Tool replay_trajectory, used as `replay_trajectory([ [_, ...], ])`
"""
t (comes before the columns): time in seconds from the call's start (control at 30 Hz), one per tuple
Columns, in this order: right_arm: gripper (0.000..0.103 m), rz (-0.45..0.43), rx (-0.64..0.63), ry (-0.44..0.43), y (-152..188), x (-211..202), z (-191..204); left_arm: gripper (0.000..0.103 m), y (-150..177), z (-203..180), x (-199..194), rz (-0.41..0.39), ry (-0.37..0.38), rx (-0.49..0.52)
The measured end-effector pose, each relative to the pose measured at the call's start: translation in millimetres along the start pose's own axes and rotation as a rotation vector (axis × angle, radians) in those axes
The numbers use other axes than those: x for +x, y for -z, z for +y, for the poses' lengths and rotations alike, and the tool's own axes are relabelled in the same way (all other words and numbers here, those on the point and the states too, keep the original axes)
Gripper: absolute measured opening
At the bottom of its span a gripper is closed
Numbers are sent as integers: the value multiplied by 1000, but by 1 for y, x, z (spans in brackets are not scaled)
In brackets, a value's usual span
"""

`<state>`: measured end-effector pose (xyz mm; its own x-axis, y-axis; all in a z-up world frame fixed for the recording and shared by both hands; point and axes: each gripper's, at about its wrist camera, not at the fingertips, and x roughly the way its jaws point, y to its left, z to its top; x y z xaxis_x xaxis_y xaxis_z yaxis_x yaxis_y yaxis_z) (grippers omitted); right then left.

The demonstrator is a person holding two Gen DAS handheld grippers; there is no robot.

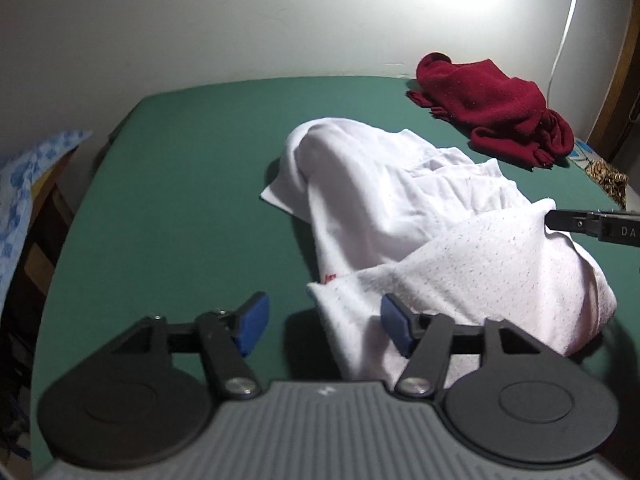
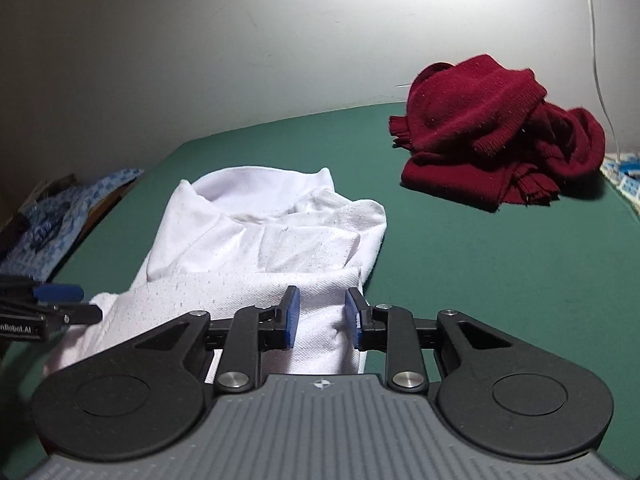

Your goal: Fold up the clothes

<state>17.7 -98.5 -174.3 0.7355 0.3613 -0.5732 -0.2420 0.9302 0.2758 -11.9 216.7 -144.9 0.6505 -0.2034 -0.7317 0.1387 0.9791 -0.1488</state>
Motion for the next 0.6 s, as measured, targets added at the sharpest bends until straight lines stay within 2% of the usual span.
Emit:
replay_trajectory([
  [0.03, 33, 2, 31, -18, 2, 1, -3, 72, 1, 3, 4, 20, 24, -28],
  [0.07, 33, 7, 54, -31, 3, 3, -6, 66, 1, 3, 9, 34, 43, -38],
  [0.1, 27, 15, 69, -38, 3, 8, -7, 44, -1, 0, 14, 34, 63, -30],
  [0.13, 12, 29, 84, -37, 3, 13, -9, 31, -4, -3, 18, 30, 82, -19],
  [0.17, 7, 38, 101, -28, 3, 18, -10, 9, -8, -7, 20, 12, 75, 2],
  [0.2, 6, 38, 121, -20, 2, 18, -12, 6, -13, -12, 22, -11, 61, 24],
  [0.33, 4, -25, 134, -4, 2, 2, -11, 8, -34, -12, 14, -147, 25, 19],
  [0.37, 4, -11, 120, 9, 5, 4, -11, 14, -37, -11, 17, -157, 17, 15],
  [0.4, 4, 1, 110, 19, 8, 7, -11, 22, -37, -11, 23, -153, 0, 23],
  [0.5, 7, 27, 90, 41, 17, 18, -12, 24, -29, -14, 54, -59, -71, 108],
  [0.6, 14, -66, 59, 70, 5, -4, -10, 29, -27, -13, 37, -89, -93, 134],
])
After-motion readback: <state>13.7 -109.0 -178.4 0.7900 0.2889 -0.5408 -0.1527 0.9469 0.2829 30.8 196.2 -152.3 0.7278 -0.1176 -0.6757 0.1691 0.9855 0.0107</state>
